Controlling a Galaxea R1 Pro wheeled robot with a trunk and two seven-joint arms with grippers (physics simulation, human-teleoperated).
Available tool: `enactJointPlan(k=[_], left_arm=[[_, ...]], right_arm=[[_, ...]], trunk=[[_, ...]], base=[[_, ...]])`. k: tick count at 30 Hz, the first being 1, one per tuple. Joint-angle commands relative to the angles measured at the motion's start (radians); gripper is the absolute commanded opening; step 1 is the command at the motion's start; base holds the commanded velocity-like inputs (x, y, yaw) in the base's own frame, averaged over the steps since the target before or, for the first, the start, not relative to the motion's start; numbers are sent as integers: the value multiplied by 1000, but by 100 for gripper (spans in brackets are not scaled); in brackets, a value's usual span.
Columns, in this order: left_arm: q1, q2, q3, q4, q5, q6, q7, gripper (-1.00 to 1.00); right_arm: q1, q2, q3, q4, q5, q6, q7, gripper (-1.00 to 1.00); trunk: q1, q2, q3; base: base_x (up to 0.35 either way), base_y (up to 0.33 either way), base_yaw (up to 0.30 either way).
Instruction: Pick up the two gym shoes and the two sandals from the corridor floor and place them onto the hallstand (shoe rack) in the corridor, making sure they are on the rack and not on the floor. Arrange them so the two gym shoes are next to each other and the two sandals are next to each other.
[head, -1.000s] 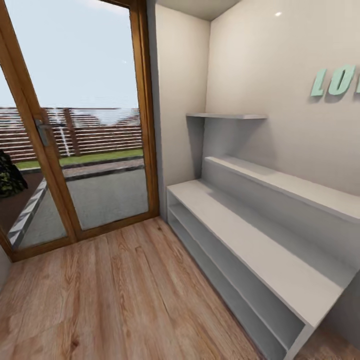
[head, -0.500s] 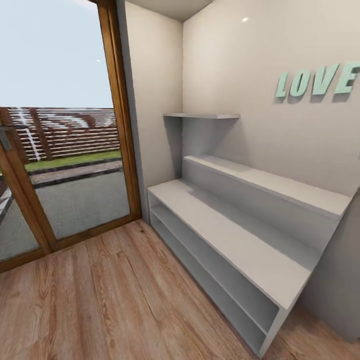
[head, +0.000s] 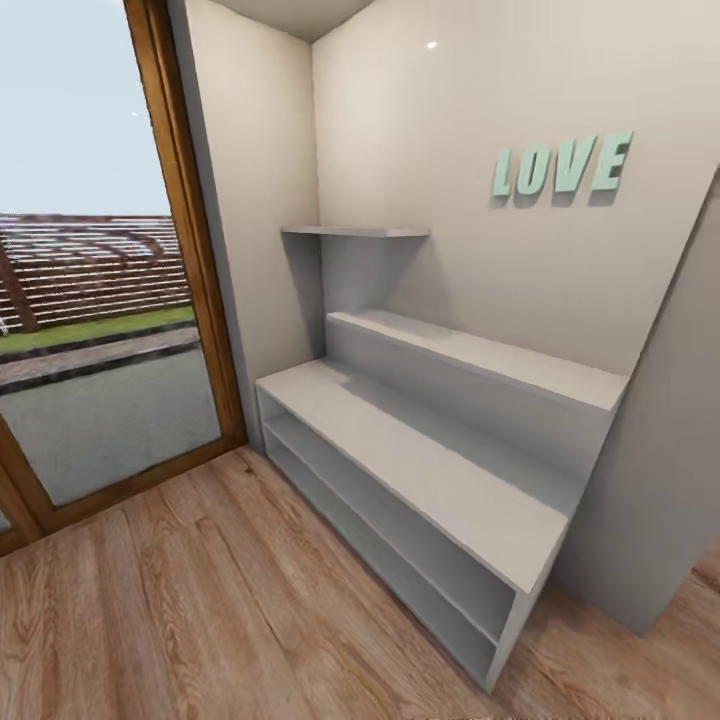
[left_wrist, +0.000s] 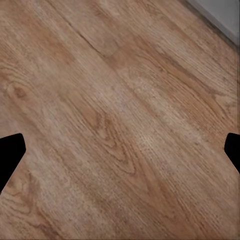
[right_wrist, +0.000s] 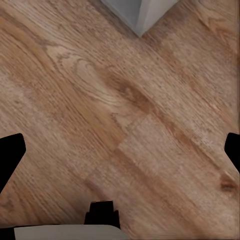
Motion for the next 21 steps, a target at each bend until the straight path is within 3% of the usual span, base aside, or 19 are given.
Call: enactJointPlan(k=[1, 21], left_arm=[[0, 0, 5, 0, 3, -2, -8, 100], [0, 0, 6, -2, 3, 0, -9, 100]], right_arm=[[-1, 0, 0, 1, -6, -4, 1, 100], [-1, 0, 2, 3, -6, -4, 2, 100]], trunk=[[0, -1, -1], [0, -1, -1]], base=[[0, 149, -267], [-18, 286, -267]])
